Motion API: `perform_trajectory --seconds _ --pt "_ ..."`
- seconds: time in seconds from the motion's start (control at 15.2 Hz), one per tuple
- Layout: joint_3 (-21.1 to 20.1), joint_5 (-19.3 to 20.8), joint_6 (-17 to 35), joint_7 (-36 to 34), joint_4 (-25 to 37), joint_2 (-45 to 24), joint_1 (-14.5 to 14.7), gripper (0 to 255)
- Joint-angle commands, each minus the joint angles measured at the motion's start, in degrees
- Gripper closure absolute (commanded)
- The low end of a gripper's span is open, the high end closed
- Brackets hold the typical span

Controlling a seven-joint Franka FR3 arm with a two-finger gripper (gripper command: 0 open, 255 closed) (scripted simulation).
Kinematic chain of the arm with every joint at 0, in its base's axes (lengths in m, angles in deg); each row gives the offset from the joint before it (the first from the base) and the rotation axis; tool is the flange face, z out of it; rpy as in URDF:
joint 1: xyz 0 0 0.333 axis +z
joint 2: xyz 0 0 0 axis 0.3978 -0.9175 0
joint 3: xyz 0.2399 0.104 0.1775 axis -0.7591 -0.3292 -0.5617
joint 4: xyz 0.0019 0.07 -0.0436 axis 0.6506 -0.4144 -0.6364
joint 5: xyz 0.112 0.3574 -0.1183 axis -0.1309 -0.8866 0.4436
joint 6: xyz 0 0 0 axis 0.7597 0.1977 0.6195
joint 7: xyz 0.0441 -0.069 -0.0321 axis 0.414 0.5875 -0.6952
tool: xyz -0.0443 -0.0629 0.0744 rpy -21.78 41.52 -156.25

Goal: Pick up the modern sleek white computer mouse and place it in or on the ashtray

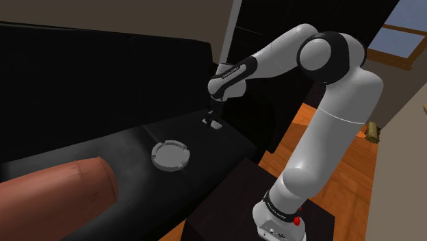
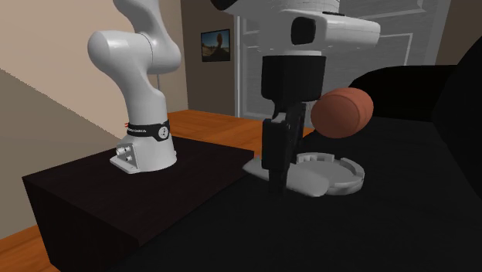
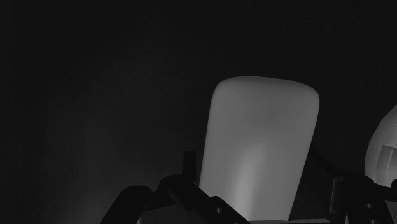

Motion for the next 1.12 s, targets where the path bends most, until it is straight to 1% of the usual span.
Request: perform_trajectory --seconds 0.0,0.53,1.06 --pt "-1.24 0.36 0.57 -3.16 -1.48 1.02 1.6 255" --pt "-6.88 0.64 1.11 -15.44 -2.71 1.97 8.05 255" --pt "-12.41 0.64 0.63 -27.28 0.39 -0.41 14.35 255"
